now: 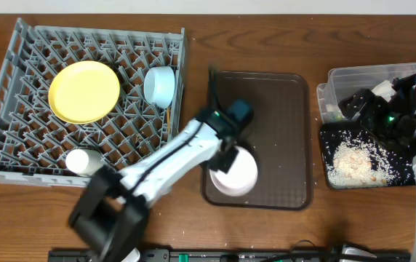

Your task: Sort waste into correct bins and load items into the dishwasher

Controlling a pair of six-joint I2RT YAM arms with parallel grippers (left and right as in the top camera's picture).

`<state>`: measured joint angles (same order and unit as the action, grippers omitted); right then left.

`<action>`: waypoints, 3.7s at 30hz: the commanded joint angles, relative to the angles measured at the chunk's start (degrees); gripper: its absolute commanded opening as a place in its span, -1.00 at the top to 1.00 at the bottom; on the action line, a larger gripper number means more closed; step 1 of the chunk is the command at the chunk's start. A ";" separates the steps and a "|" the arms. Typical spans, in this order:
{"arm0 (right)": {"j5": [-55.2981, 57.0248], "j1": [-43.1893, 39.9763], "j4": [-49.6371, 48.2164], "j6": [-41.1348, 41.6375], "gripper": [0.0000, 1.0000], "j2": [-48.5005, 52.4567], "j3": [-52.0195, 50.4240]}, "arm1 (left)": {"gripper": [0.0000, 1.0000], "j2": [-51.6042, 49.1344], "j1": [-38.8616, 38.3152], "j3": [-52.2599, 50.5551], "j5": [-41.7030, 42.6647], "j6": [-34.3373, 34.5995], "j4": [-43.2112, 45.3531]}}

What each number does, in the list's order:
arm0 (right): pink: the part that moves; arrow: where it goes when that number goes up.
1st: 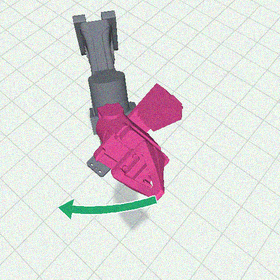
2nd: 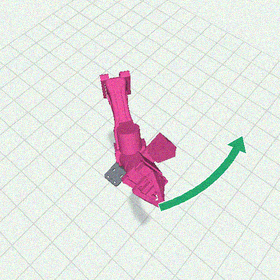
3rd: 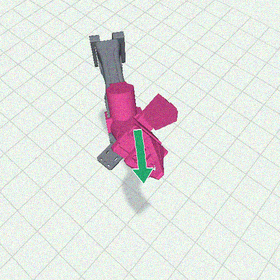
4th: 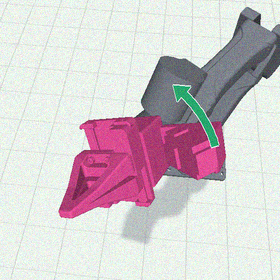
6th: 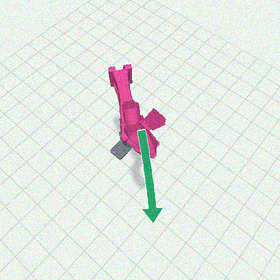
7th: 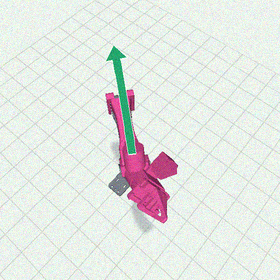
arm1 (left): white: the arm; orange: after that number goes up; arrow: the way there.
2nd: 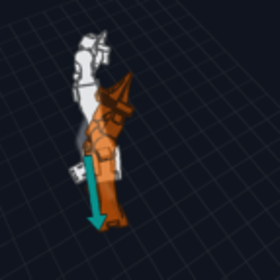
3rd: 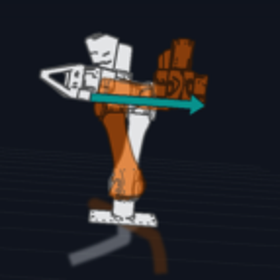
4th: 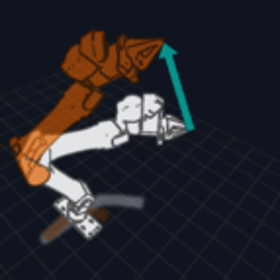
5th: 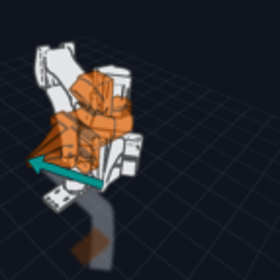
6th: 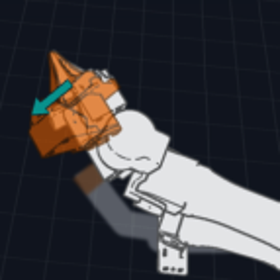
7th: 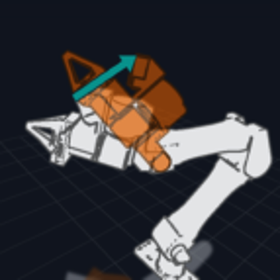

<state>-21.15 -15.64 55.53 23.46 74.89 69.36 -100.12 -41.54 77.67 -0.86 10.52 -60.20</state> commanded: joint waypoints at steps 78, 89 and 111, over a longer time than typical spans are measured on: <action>-3.89 0.48 -2.32 -2.19 -0.99 0.00 0.26 | -0.26 31.98 43.65 -1.77 1.36 13.18 6.69; -4.59 4.90 -2.43 -5.29 -0.98 0.02 0.26 | -0.25 21.16 69.83 -1.79 17.09 13.25 10.01; -1.55 4.90 -1.99 -4.61 -0.98 0.02 0.24 | -0.08 -0.13 75.76 -1.79 23.56 12.55 17.05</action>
<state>-23.16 -11.31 53.54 19.03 74.89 69.32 -98.41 34.09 75.72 20.12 24.25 -43.72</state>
